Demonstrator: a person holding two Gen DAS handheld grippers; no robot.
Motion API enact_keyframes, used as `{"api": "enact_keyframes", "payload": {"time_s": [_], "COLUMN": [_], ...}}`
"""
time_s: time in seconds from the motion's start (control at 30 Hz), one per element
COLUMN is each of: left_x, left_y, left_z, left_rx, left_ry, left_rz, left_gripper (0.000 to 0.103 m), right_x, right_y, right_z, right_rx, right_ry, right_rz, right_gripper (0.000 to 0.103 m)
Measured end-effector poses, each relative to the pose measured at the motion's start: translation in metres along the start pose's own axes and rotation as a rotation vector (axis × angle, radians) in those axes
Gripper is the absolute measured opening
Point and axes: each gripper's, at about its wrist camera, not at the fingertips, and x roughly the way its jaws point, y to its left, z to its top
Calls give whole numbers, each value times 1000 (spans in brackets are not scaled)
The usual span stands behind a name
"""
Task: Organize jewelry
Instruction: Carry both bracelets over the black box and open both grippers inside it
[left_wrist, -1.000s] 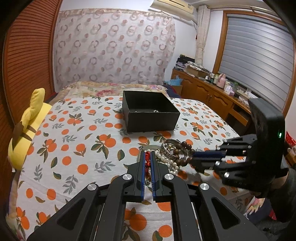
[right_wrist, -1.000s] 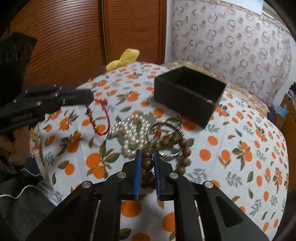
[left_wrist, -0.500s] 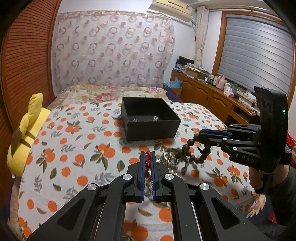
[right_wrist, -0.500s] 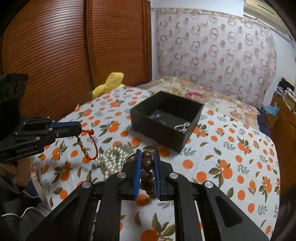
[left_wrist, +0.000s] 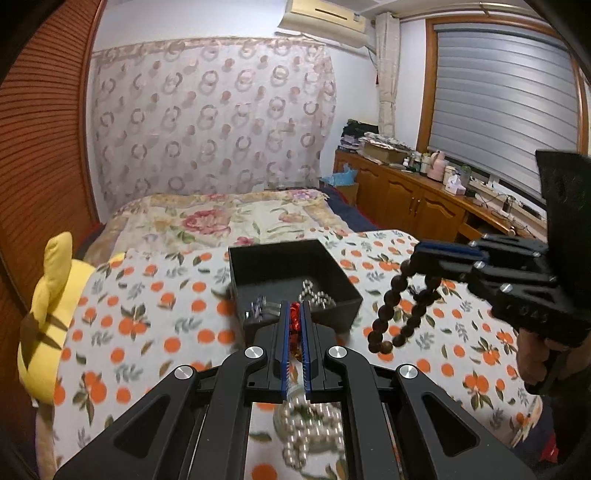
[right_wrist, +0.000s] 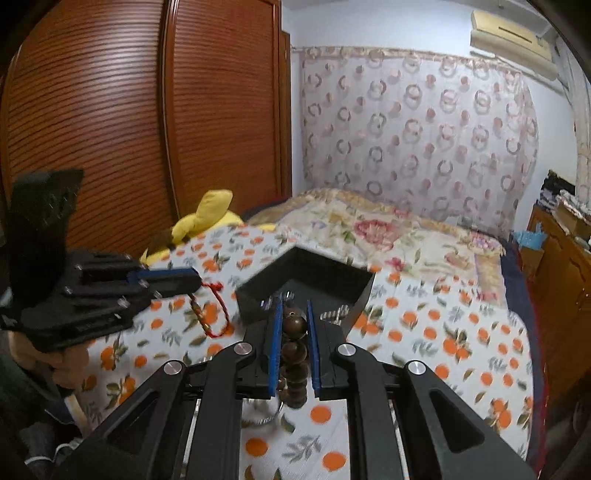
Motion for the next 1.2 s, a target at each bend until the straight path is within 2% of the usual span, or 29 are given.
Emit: {"api": "enact_keyframes", "payload": {"time_s": [0.2, 0.47, 0.9, 1.2], "left_x": [17, 44, 80, 100], "left_y": [4, 16, 33, 29], "left_z": [23, 40, 45, 55], "left_rx": [4, 3, -10, 9], "left_ry": [-12, 3, 57, 87], "left_rz": [4, 22, 45, 58], "left_gripper": [4, 4, 4, 4], "right_x": [4, 36, 96, 113], "right_y": [-12, -30, -44, -47], "right_z": [33, 55, 32, 19], "right_rx": [-9, -11, 44, 76], "right_ry": [-51, -46, 44, 108], "right_rz": [1, 21, 100, 130], "right_gripper": [15, 15, 15, 16]}}
